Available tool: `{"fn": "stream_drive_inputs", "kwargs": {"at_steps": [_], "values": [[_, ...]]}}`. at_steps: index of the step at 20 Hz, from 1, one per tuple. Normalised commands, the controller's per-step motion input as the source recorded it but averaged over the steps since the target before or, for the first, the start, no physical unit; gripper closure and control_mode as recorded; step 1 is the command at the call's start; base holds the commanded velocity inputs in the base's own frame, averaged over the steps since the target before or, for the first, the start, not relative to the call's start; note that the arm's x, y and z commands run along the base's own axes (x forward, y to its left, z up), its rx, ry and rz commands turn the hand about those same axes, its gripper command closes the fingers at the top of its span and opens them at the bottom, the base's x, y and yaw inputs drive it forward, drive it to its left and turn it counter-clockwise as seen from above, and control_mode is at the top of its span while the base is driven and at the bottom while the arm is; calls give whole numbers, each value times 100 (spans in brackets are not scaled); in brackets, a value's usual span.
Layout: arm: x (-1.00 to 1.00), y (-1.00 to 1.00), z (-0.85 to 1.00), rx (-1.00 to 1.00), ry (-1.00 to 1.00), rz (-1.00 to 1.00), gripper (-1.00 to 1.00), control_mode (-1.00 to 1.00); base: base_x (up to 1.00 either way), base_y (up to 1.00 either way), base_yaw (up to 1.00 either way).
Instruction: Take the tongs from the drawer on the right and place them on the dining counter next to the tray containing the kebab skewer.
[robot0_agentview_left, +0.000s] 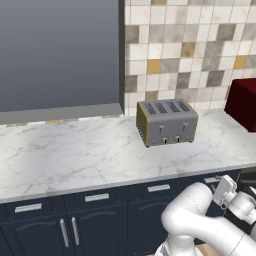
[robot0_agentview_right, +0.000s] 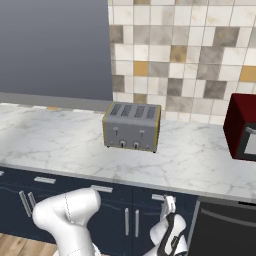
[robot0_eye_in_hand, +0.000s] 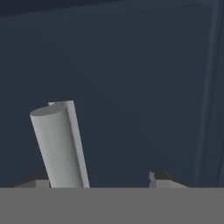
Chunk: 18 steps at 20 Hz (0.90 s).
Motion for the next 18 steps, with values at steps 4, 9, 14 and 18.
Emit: {"fn": "stream_drive_inputs", "kwargs": {"at_steps": [4,9,14,18], "values": [[0,0,0,0,0,0,100,-100,0,0,0],[0,0,0,0,0,0,100,-100,0,0,0],[-24,-18,0,0,3,0,100,-100,0,0,0],[-74,-54,0,0,8,-1,100,-100,0,0,0]]}}
